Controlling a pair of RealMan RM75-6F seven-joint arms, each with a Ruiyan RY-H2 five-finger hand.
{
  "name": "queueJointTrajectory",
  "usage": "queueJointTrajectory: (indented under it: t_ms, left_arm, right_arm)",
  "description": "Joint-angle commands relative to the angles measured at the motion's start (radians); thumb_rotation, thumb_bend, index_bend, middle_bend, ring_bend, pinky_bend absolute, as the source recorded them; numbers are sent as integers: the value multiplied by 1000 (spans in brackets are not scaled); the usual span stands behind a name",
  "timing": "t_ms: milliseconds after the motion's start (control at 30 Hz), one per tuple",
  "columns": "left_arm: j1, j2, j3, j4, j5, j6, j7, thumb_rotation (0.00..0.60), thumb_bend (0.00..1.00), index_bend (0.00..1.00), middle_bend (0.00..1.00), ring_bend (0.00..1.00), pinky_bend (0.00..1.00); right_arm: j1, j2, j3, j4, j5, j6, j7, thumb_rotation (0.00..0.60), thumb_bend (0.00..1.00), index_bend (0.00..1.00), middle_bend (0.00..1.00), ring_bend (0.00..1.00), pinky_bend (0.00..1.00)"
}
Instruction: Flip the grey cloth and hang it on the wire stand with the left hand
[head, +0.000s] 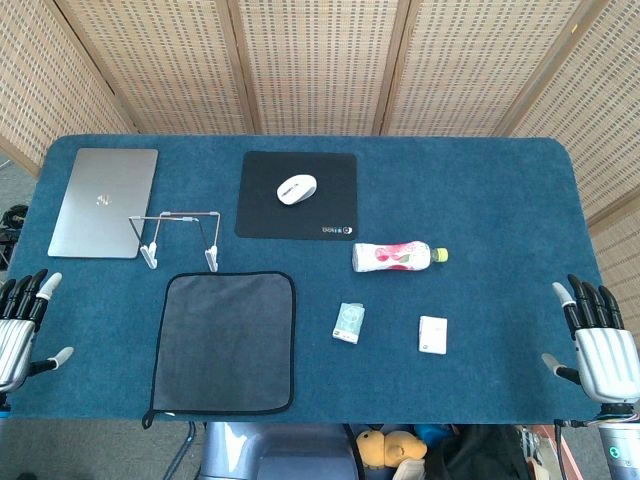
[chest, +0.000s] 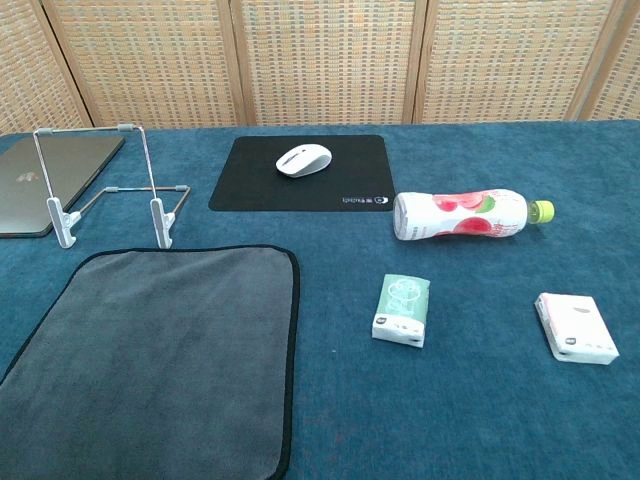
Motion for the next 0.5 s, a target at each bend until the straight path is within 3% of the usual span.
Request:
queueJointTrajectory:
  t_ms: [33,267,367,500]
  left_arm:
    - [0,1,0,-1,-2,-2,-1,600,37,0,0,0,0]
    - [-8,0,1,-2,6,-11,-14,600,37,0,0,0,0]
    - [-31,-9,11,37,87,-1,-126,600,36,0,0,0,0]
    - [-64,-44,22,130,168,8,-175,600,37,0,0,0,0]
  right_arm:
    - [1,-1,0,2,0,0,-3,600,0,0,0,0,0]
    - [1,-10,4,9,-1,5,-2,600,0,0,0,0,0]
    - [2,-10,6,9,3,5,-2,600,0,0,0,0,0]
    - [1,-10,7,8,9,1,-6,600,0,0,0,0,0]
